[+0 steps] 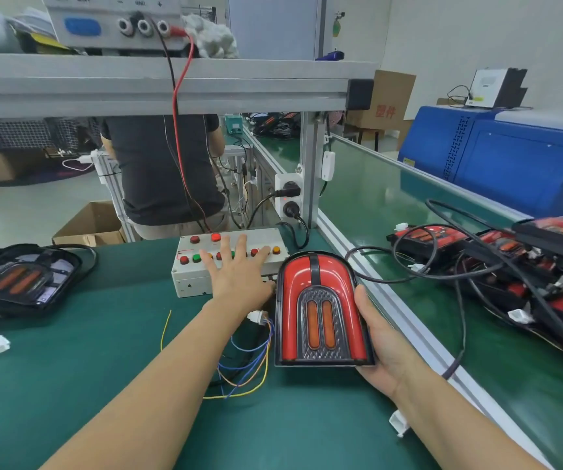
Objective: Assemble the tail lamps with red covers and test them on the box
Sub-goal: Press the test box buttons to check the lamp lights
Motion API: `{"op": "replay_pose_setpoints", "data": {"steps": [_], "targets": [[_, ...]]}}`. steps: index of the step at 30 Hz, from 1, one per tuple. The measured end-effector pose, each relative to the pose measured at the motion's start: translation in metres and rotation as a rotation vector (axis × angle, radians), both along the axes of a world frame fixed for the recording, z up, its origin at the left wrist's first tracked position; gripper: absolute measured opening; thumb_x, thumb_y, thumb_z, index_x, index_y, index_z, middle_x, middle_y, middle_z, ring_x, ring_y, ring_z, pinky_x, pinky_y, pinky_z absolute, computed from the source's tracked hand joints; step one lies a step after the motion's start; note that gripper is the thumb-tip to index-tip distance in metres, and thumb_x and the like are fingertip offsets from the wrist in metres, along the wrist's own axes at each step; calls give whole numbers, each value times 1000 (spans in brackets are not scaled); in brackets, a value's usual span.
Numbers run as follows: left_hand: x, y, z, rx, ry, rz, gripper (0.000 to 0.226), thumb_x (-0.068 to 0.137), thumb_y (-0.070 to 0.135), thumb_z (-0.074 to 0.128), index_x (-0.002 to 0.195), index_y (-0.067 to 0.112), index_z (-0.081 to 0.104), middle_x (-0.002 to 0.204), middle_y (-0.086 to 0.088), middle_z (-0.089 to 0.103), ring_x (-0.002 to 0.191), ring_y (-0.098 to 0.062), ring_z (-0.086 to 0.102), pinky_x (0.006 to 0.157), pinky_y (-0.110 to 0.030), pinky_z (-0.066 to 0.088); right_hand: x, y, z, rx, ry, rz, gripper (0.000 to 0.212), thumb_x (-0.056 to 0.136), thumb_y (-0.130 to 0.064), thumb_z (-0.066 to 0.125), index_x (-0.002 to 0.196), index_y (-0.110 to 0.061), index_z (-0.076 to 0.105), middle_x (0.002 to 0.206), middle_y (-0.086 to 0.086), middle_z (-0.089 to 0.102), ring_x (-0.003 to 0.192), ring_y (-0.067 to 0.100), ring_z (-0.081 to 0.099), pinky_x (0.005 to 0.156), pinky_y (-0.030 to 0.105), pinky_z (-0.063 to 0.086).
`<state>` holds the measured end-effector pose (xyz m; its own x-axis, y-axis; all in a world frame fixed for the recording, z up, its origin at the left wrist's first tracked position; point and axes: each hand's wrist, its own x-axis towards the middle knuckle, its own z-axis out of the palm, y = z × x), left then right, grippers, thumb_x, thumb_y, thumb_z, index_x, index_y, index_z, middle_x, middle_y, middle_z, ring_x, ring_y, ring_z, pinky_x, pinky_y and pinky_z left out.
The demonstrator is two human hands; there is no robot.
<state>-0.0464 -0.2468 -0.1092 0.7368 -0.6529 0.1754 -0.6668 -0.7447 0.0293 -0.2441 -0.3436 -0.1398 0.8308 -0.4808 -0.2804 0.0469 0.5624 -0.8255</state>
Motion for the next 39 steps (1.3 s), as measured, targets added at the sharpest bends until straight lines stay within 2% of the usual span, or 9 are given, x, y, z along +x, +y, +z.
{"op": "replay_pose_setpoints", "data": {"steps": [9,14,19,27,32,34,36,37,39], "targets": [[1,3,0,-26,-2,-20,69,87,21,50,145,45,21,160,-5,2,145,-33,-7,109,-64,-8,1,-2,-3,16,-25,-25,64,78,-61,57,118,-13,68,116,17,69,105,33,68,81,43,57],[-2,3,3,-17,1,-14,69,88,19,49,145,44,20,159,-6,3,145,-33,-7,110,-64,-6,1,-1,-2,19,-22,-25,65,76,-61,59,118,-12,67,115,17,70,101,32,69,72,39,59],[-4,4,6,1,15,-8,69,88,16,47,146,44,20,160,-7,1,145,-33,-8,110,-64,-7,1,-3,-3,6,3,-52,67,74,-62,62,117,-12,68,116,17,69,104,33,68,84,44,54],[-3,6,7,41,23,-15,69,88,19,47,146,43,18,159,-7,1,145,-34,-8,110,-64,-6,-4,-2,2,58,57,-98,65,74,-58,62,117,-9,68,115,18,69,101,32,69,82,44,55],[-5,14,16,36,38,-40,58,93,28,44,146,37,24,158,-5,7,145,-32,1,111,-61,1,-12,-7,10,83,115,-155,43,91,-46,53,107,-9,68,92,14,76,72,25,74,51,32,57],[-9,22,21,-137,-8,-33,42,93,26,43,135,25,44,144,-9,35,132,-30,30,107,-49,24,-15,-8,13,55,204,-170,38,95,-42,52,104,-9,68,87,14,76,66,25,74,44,29,55],[-16,34,24,-299,49,-52,21,93,25,42,98,18,61,108,-7,60,100,-29,53,80,-36,43,-15,-9,16,3,269,-159,37,95,-42,52,104,-10,68,90,14,76,68,26,74,48,29,55],[-20,39,23,-293,126,-59,22,92,28,42,81,17,58,91,-5,62,88,-28,56,67,-31,42,-14,-9,16,-24,291,-157,37,95,-43,52,104,-10,68,92,14,76,71,26,74,54,31,56],[-33,47,16,-211,273,-28,29,88,43,47,71,19,53,80,1,62,83,-25,58,62,-27,38,-13,-9,18,-85,329,-156,37,95,-43,52,103,-11,69,92,14,76,77,27,74,64,35,55]]}}
